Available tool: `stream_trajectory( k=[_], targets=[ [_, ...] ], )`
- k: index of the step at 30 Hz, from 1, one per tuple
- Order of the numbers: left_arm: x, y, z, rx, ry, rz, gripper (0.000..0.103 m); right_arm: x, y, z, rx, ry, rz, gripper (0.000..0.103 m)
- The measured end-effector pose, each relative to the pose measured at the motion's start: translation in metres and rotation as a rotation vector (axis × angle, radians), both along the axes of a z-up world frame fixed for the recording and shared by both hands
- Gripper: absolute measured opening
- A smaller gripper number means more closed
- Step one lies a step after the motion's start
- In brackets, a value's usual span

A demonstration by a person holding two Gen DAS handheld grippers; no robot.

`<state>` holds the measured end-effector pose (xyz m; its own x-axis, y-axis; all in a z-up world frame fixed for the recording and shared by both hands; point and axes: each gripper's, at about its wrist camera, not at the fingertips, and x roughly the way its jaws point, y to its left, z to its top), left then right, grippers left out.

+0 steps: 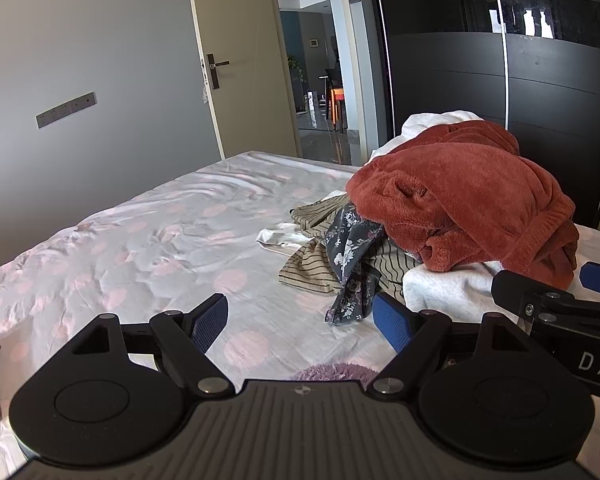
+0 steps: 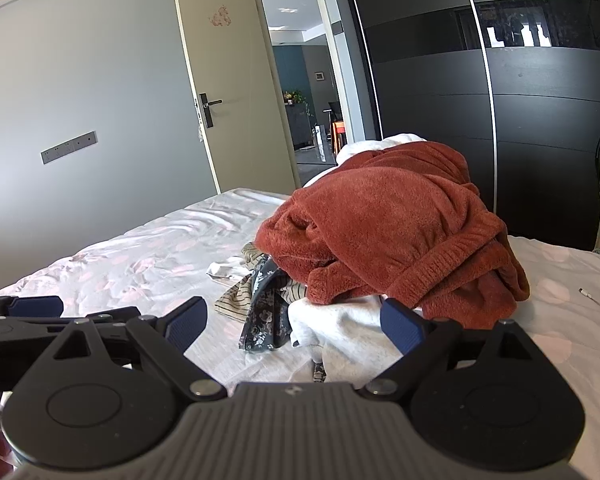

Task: Fold clothes
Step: 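Move both grippers toward the rust-red fleece trousers on the clothes pile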

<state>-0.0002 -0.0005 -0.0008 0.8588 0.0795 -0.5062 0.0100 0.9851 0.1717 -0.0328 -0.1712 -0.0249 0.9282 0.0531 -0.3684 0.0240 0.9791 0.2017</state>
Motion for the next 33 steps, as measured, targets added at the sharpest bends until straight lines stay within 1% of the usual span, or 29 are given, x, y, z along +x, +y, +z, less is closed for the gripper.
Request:
stream_trajectory(
  k=[4,9,16,17,25,33],
  targets=[
    [-0.001,-0.002,-0.004,-0.009,-0.007,0.001,0.079,0.0,-0.001,0.0,0.002,-0.003,0.0,0.095],
    [-0.002,-0.001,0.002,-0.018,-0.008,-0.003,0.079,-0.001,-0.002,-0.001,-0.001,-0.007,0.0,0.095],
    [-0.004,-0.006,-0.001,-0.02,-0.034,-0.002,0.079,-0.002,-0.005,0.0,0.016,-0.019,-0.001,0.095],
    [-0.004,-0.007,-0.001,-0.027,-0.035,-0.016,0.079,-0.002,-0.005,0.0,0.019,-0.02,-0.001,0.095],
    [-0.003,-0.01,-0.002,-0.042,-0.036,-0.025,0.079,-0.001,-0.01,-0.003,0.036,-0.029,0.003,0.095],
    [0.001,-0.014,-0.006,-0.064,-0.027,-0.035,0.079,-0.001,-0.015,0.0,0.022,-0.043,0.013,0.095]
  ],
)
